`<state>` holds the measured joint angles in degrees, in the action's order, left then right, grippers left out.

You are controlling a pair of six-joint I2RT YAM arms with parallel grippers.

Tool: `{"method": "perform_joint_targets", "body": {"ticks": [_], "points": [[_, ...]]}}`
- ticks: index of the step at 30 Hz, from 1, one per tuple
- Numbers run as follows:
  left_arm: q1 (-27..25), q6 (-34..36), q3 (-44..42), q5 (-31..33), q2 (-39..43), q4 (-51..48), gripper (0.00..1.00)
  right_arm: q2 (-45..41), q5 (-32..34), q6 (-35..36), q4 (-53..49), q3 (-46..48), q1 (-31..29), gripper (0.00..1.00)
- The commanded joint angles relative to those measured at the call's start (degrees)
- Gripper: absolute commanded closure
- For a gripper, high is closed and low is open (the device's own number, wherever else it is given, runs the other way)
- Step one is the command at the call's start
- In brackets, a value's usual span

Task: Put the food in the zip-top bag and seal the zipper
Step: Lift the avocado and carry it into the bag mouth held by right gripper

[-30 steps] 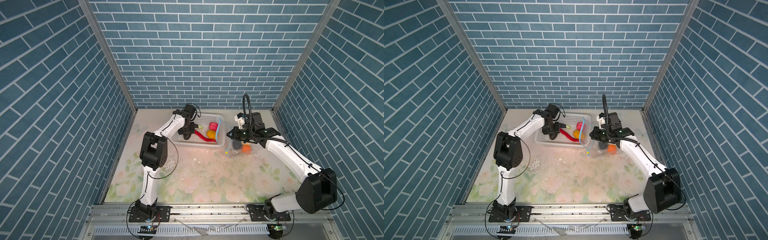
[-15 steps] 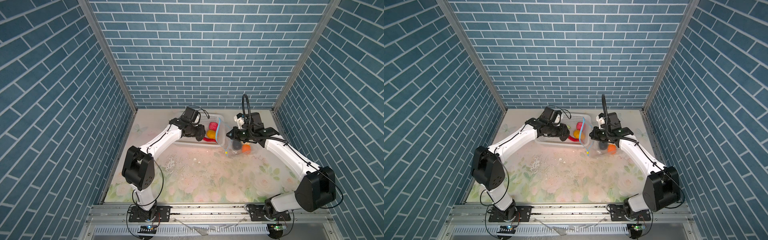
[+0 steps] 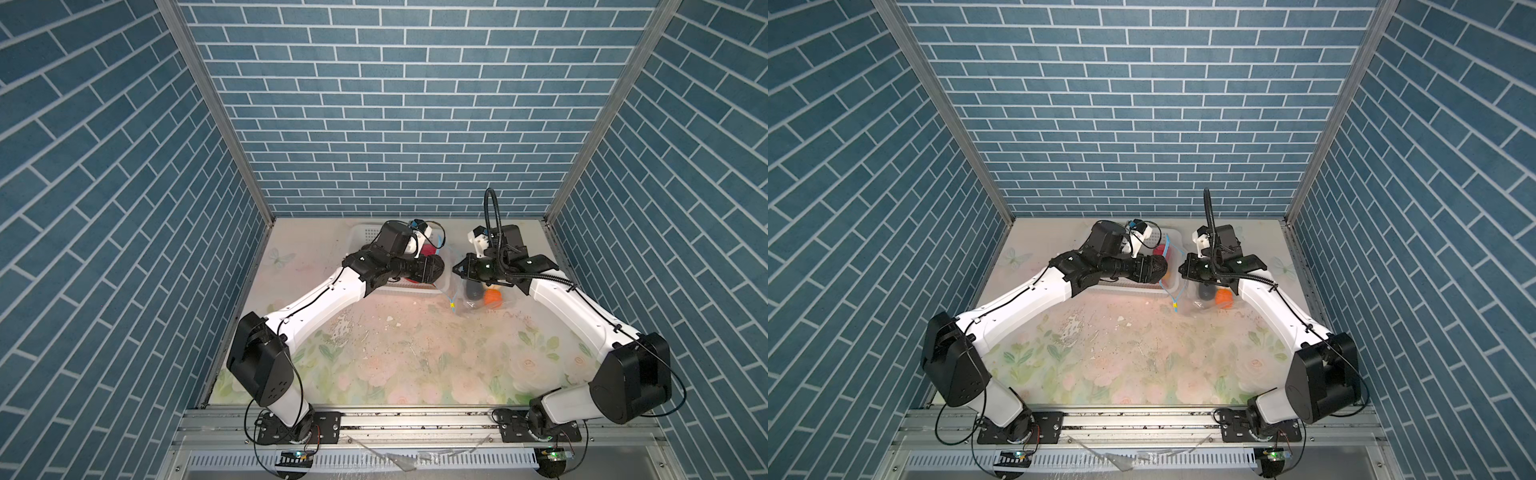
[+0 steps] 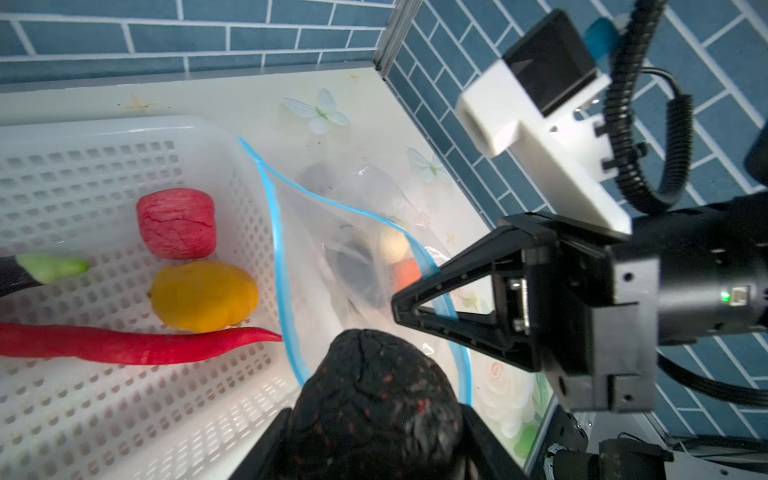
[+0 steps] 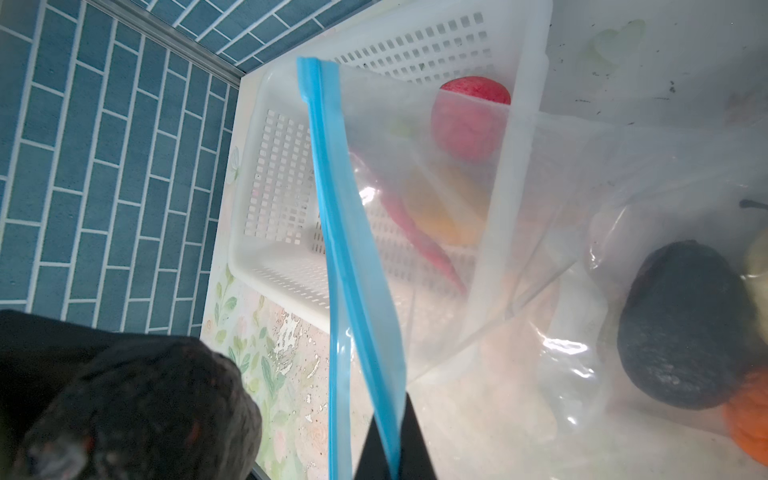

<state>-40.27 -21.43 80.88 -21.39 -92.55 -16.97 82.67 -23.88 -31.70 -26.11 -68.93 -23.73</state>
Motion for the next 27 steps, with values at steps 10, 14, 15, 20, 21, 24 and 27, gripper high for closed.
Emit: {"method": "perform_joint_targets", "body": {"ticks": [10,14,15,20,21,24,27], "points": [[-1.2,-9.1,-4.0,-1.4,-4.0,15.9,0.59,-3.1,-0.6,-2.0,0.2,-1.3,-0.2,1.00],[-1.3,-10.2,-4.4,0.2,-6.2,16.9,0.60,-4.8,0.1,-1.9,-1.3,-1.4,-0.2,1.00],[-1.3,-10.9,-4.6,0.8,-6.6,17.3,0.60,-5.3,0.6,-1.8,-1.7,-1.4,-0.2,1.00],[-2.0,-13.4,-6.2,1.5,-7.7,18.6,0.60,-7.2,0.8,-2.7,-0.9,0.3,-0.3,1.00],[-2.2,-13.4,-6.5,2.4,-7.5,17.9,0.60,-7.5,0.9,-2.9,-0.4,0.9,-0.3,1.00],[-2.4,-13.9,-6.9,4.1,-6.9,15.8,0.60,-8.0,1.0,-3.2,0.3,1.6,-0.3,1.00],[-2.9,-13.5,-6.1,5.0,-7.3,14.8,0.58,-8.4,0.9,-3.1,0.9,1.7,-0.4,1.00]]}}
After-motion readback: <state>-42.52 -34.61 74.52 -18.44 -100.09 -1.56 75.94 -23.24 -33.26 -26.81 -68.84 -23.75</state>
